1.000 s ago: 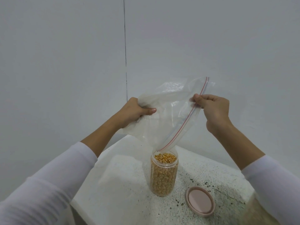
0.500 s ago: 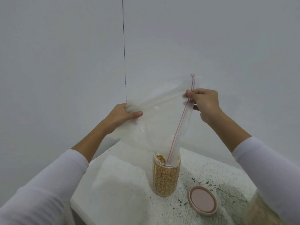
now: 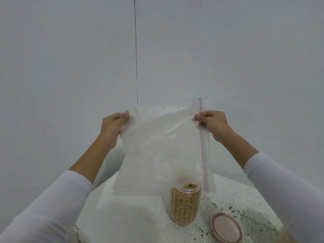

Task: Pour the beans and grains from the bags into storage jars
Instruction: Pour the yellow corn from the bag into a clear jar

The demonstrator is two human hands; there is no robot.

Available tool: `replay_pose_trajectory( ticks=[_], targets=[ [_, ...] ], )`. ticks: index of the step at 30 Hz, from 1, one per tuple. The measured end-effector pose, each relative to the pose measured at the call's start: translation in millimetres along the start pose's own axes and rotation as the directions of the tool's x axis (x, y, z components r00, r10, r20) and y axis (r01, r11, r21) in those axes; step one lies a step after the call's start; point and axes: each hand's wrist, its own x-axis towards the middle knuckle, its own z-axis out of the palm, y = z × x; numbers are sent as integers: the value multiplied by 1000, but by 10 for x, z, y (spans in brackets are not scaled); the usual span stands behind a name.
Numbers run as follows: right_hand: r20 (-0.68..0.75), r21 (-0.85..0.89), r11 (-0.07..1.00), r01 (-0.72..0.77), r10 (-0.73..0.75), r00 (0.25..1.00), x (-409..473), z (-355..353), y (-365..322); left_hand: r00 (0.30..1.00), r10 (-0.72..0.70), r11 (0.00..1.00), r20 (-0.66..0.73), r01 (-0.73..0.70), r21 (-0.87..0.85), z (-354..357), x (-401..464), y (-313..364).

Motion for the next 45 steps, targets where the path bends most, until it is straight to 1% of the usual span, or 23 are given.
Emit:
replay_pose_trajectory(
  ticks=[5,7,9,11,14,16,18,19,20,21,22,23,24,25,26,27,28,29,30,32,37,40,45],
  targets=[
    [92,-17,1000,16,-14,996,78,-19,-34,992,-32,995,-123,20,-100,-82,159,62],
    [45,79,997,-4,0,999,92,9,-82,980,44,999,-194,-45,-1,0,171,65],
    [-27,216,976,-32,39,999,111,5,-153,964,203,971,-173,-176,162,104,106,37],
    [-88,321,946,-53,86,992,152,-46,-209,921,388,897,-41,-367,247,216,-5,-7],
    [-166,402,911,-93,173,971,221,-121,-275,807,572,755,149,-588,291,319,-166,-64],
    [-216,438,891,-117,230,949,228,-148,-285,695,645,624,317,-719,306,358,-296,-92],
    [-262,470,874,-126,274,925,203,-176,-292,554,667,447,498,-833,326,425,-417,-137],
    [-271,488,863,-130,291,917,194,-181,-289,503,663,374,554,-864,337,450,-447,-181],
    [-276,501,856,-131,301,913,179,-188,-285,487,660,344,571,-873,347,468,-449,-246],
    [-276,506,853,-130,303,912,170,-199,-283,514,664,367,544,-857,361,479,-434,-287],
    [-271,502,855,-131,299,915,164,-202,-272,591,661,456,461,-805,379,480,-389,-318],
    [-266,494,861,-125,287,920,163,-213,-268,699,633,583,334,-713,388,488,-333,-323],
    [-260,482,868,-120,272,926,160,-222,-263,808,555,705,198,-583,403,493,-262,-328],
    [-256,467,877,-115,258,932,166,-227,-257,903,420,804,90,-416,425,493,-195,-302],
    [-248,453,885,-112,246,937,168,-226,-254,972,232,876,28,-221,429,475,-78,-307],
    [-239,440,891,-110,235,942,173,-221,-248,1000,13,916,13,-18,400,441,46,-325],
    [-226,431,896,-110,225,948,174,-200,-235,980,-195,925,47,168,341,385,130,-349],
    [-216,429,897,-105,215,952,175,-183,-228,926,-358,911,123,317,263,328,174,-367],
    [-213,432,897,-95,204,956,183,-169,-217,873,-444,889,200,403,217,269,195,-400],
    [-220,429,901,-68,177,959,197,-162,-204,847,-460,888,266,434,153,210,178,-429],
    [-231,369,929,-27,120,965,184,-178,-214,948,-297,955,118,293,55,168,198,-305],
    [-244,293,956,-23,98,965,102,-222,-196,972,-221,974,79,215,72,138,276,-149],
    [-239,318,948,-36,117,964,5,-277,-161,993,-93,993,75,87,79,119,260,47]
  ],
)
